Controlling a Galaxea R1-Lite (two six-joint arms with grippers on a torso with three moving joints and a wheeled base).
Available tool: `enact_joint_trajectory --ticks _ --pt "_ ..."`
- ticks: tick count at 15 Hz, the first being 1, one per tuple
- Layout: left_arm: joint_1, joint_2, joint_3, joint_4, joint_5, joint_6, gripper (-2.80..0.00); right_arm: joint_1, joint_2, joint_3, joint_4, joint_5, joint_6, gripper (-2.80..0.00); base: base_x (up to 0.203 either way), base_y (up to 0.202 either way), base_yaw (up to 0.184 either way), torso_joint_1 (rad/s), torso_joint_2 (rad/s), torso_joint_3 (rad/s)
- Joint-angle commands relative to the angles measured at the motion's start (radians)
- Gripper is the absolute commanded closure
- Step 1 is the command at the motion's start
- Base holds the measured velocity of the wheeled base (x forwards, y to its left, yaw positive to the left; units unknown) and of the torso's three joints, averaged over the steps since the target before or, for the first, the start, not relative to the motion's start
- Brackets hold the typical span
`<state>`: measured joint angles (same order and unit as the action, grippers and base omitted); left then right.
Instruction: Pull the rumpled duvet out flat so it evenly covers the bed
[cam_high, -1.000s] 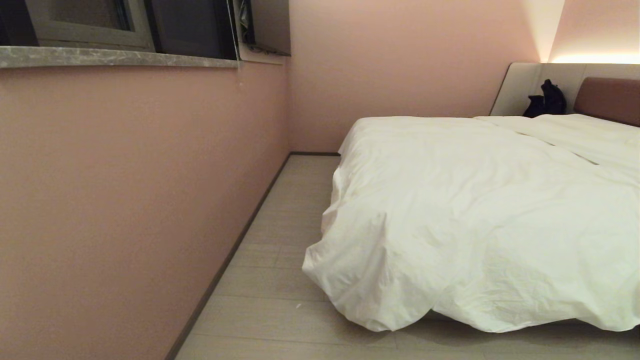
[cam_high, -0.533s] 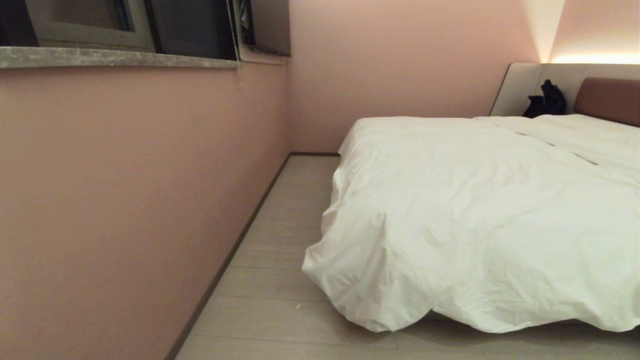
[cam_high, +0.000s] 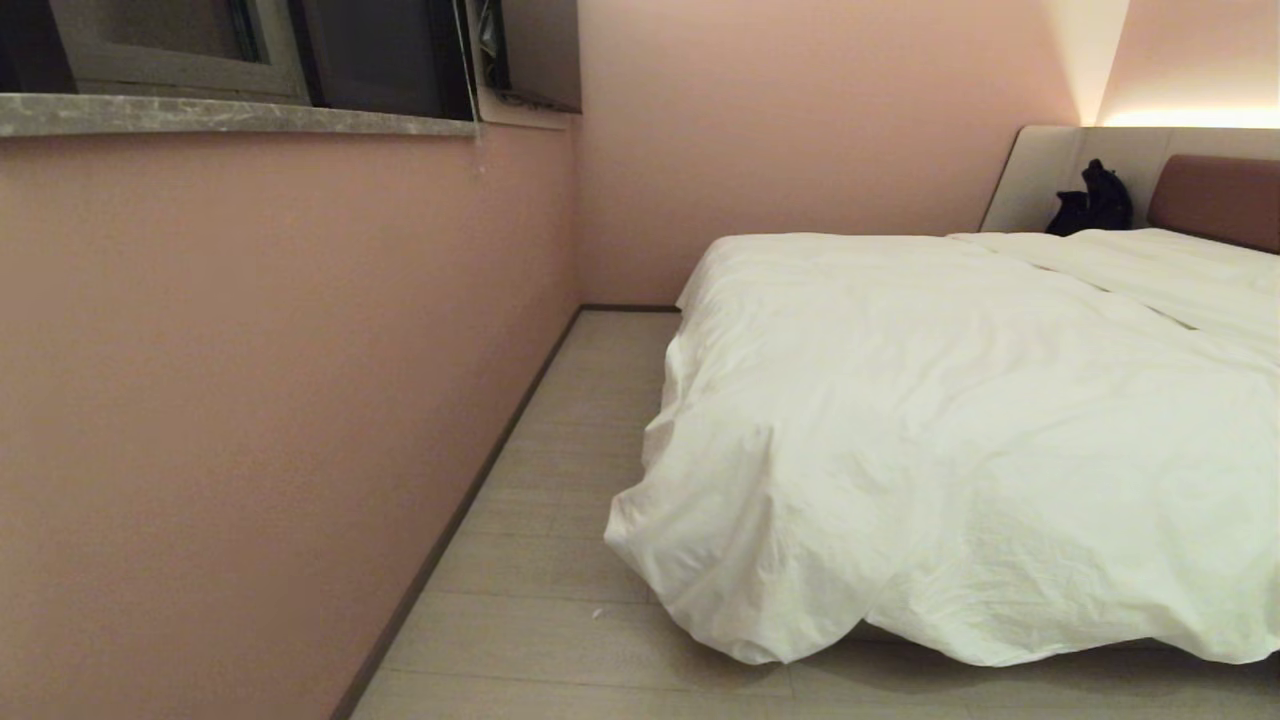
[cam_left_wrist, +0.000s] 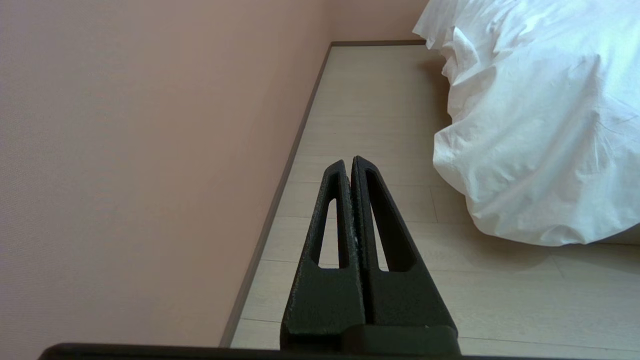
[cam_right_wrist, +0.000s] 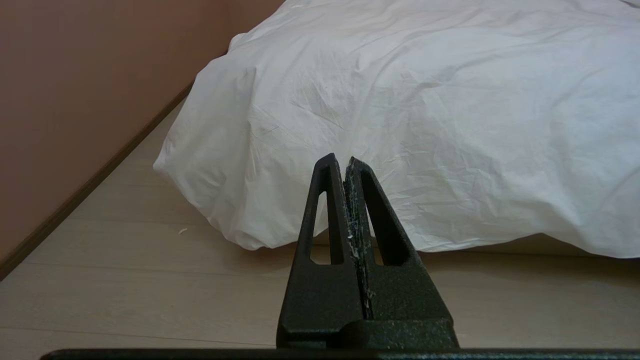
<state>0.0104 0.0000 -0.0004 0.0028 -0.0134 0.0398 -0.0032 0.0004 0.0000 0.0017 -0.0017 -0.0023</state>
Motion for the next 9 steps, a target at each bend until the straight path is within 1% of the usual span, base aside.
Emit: enact_joint_trajectory --ticks 1,9 --pt "0.001 0.0 0.0 0.0 0.0 0.0 0.0 0.0 0.0 0.0 0.0 0.0 -0.005 0.0 0.0 0.0 0.0 0.0 0.0 0.0" --pt "0.0 0.0 0.0 0.0 0.0 0.0 0.0 0.0 0.0 0.0 0.0 0.0 -0.004 0.0 0.0 0.0 0.0 0.0 0.0 0.0"
